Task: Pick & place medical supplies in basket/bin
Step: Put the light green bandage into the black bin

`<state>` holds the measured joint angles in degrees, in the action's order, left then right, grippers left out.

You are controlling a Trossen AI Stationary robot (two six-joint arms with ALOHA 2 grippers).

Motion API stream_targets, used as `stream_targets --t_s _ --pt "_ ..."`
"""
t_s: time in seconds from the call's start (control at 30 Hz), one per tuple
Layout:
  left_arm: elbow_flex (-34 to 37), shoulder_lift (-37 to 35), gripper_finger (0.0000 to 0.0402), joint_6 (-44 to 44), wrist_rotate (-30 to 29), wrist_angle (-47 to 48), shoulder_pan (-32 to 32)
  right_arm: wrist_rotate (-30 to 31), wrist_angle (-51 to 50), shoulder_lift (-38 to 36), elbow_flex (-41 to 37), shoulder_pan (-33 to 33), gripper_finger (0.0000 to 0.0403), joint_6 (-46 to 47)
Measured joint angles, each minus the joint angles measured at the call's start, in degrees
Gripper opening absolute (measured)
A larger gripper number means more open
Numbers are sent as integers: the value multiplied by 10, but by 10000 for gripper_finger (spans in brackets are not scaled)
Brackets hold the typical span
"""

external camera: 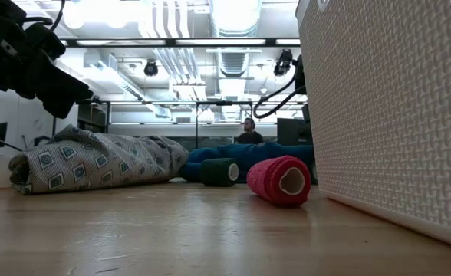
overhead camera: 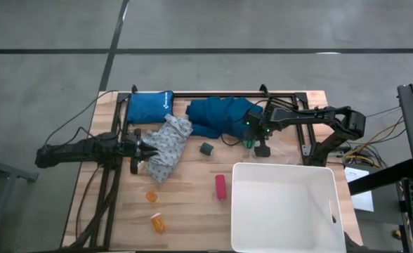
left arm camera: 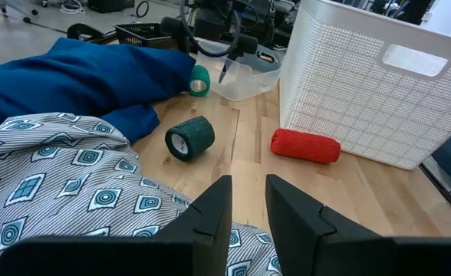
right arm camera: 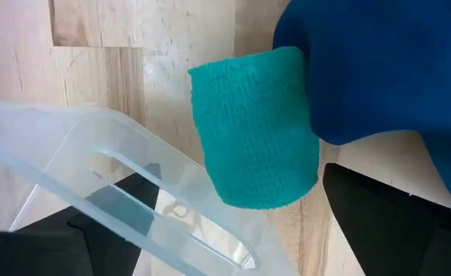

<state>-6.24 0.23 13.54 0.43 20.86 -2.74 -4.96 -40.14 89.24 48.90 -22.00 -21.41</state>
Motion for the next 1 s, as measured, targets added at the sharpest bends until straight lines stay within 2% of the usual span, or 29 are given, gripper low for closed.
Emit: stream_targets --t_s 0.2,0.57,0.77,1.0 --pt "0 0 88 0 0 0 0 2 -13 -36 2 0 366 -2" --pt "0 0 88 0 0 0 0 16 -40 -175 2 0 366 13" --pt "0 0 88 0 0 0 0 30 -28 -209 3 0 366 131" --pt "0 0 88 0 0 0 0 21 -61 -180 70 0 366 350"
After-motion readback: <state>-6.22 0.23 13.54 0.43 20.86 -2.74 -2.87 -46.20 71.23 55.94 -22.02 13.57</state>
